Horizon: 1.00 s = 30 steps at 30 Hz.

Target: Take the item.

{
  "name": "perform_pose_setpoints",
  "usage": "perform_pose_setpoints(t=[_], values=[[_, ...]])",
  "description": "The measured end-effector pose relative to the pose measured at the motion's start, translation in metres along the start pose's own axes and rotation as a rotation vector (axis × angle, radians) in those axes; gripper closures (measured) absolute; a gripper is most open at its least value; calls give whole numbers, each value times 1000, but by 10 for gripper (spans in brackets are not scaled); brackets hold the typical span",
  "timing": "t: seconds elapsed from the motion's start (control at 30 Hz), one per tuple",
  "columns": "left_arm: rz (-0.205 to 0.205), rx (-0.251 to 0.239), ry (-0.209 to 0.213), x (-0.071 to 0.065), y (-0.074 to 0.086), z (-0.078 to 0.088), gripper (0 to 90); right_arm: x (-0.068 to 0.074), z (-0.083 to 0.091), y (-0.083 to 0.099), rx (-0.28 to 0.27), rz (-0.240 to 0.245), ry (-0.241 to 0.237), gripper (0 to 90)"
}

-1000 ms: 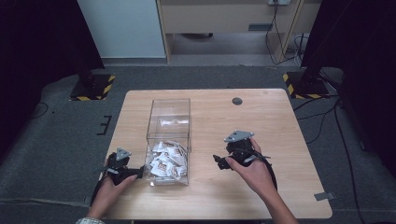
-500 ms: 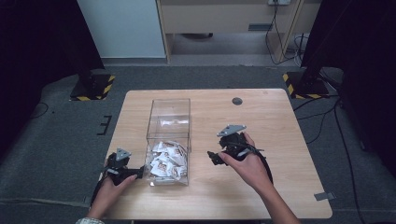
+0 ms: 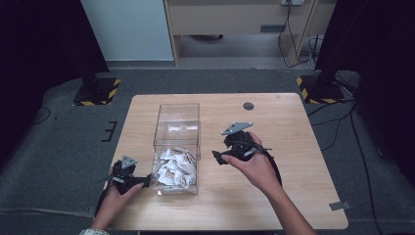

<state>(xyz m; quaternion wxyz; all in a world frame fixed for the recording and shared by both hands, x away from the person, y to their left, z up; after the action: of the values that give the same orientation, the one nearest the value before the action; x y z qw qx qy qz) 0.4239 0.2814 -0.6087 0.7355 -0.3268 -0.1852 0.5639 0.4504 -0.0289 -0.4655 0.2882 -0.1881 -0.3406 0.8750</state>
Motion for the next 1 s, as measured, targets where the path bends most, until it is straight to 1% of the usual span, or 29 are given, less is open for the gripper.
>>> perform_pose_setpoints(t=[0.1, 0.27, 0.3, 0.4, 0.47, 0.57, 0.6, 0.63, 0.77, 0.8, 0.9, 1.0], values=[[0, -1, 0, 0, 0, 0, 0, -1, 0, -5, -2, 7, 4, 201], [0, -1, 0, 0, 0, 0, 0, 1, 3, -14, -3, 34, 9, 256], [0, -1, 0, 0, 0, 0, 0, 2, 5, -18, -11, 33, 10, 274], [0, -1, 1, 0, 0, 0, 0, 3, 6, -23, -18, 32, 6, 294], [0, -1, 1, 0, 0, 0, 0, 8, 7, -28, -22, 40, 0, 327], [0, -1, 1, 0, 0, 0, 0, 11, 6, -31, -26, 46, -11, 348], [0, -1, 1, 0, 0, 0, 0, 14, 5, -33, -27, 53, -18, 363], [0, -1, 1, 0, 0, 0, 0, 14, 5, -33, -27, 53, -18, 363], [0, -1, 2, 0, -1, 0, 0, 21, -2, -38, -30, 69, -39, 408], [0, -1, 2, 0, -1, 0, 0, 24, -5, -41, -27, 74, -43, 440], [0, -1, 2, 0, -1, 0, 0, 27, -7, -45, -28, 81, -52, 459], [0, -1, 2, 0, -1, 0, 0, 33, -8, -54, -41, 96, -61, 520]])
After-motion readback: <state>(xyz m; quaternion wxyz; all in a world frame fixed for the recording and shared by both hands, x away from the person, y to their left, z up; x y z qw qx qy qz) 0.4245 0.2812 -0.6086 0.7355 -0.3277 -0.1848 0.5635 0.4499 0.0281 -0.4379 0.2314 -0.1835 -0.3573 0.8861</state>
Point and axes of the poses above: each handheld gripper's, and its own axes: z roughly backward along the jaws, y roughly out of its underside, x roughly to its left, the point moved 10 cm from there along -z, roughly forward along the jaws, and after that the axes turned 8 degrees about z, right-handed, at the moved point
